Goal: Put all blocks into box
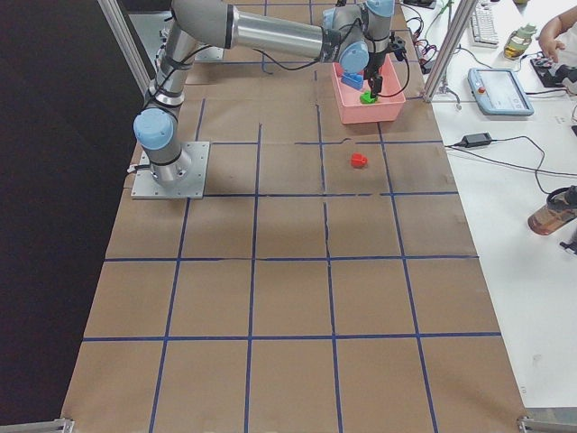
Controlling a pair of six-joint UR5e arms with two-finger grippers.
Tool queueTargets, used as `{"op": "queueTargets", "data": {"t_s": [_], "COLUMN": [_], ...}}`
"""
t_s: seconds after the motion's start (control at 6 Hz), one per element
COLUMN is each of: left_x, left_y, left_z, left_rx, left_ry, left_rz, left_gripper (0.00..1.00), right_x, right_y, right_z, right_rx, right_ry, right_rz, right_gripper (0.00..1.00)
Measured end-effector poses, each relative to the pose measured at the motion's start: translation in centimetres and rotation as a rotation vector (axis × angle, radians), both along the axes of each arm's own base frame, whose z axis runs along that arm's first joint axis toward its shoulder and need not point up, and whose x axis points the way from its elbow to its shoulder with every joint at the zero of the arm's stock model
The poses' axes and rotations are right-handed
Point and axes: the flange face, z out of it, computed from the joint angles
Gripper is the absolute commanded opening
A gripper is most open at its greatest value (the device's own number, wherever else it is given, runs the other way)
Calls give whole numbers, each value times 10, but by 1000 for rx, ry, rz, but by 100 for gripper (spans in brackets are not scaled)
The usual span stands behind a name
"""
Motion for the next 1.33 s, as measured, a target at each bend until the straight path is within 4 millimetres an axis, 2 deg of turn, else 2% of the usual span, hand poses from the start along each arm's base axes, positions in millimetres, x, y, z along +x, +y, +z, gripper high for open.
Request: {"op": "queueTargets", "data": {"t_s": [0.17, 0.33, 0.67, 0.83, 1.0, 1.17, 1.33], "left_x": [-57, -125, -272, -326, -356, -372, -383], "left_y": [-4, -8, -9, -1, 6, 8, 7], "left_z": [28, 50, 83, 86, 80, 71, 62], "left_rx": [-25, -59, -128, -138, -134, -138, -147], "left_ry": [10, 12, 11, 16, 19, 19, 21], "left_rz": [-4, -60, -255, -331, -374, -395, -410], "left_gripper": [0, 0, 0, 0, 39, 88, 98], "right_x": [-40, -63, -94, -116, -134, -140, -142], "right_y": [-7, -13, -27, -33, -35, -32, -25], "right_z": [-3, -16, -64, -89, -113, -135, -154], "right_rx": [9, 22, 81, 119, 158, 199, 234], "right_ry": [12, 19, 35, 40, 35, 29, 24], "right_rz": [40, 71, 84, 34, -47, -111, -144], "right_gripper": [99, 99, 99, 99, 99, 94, 76]}}
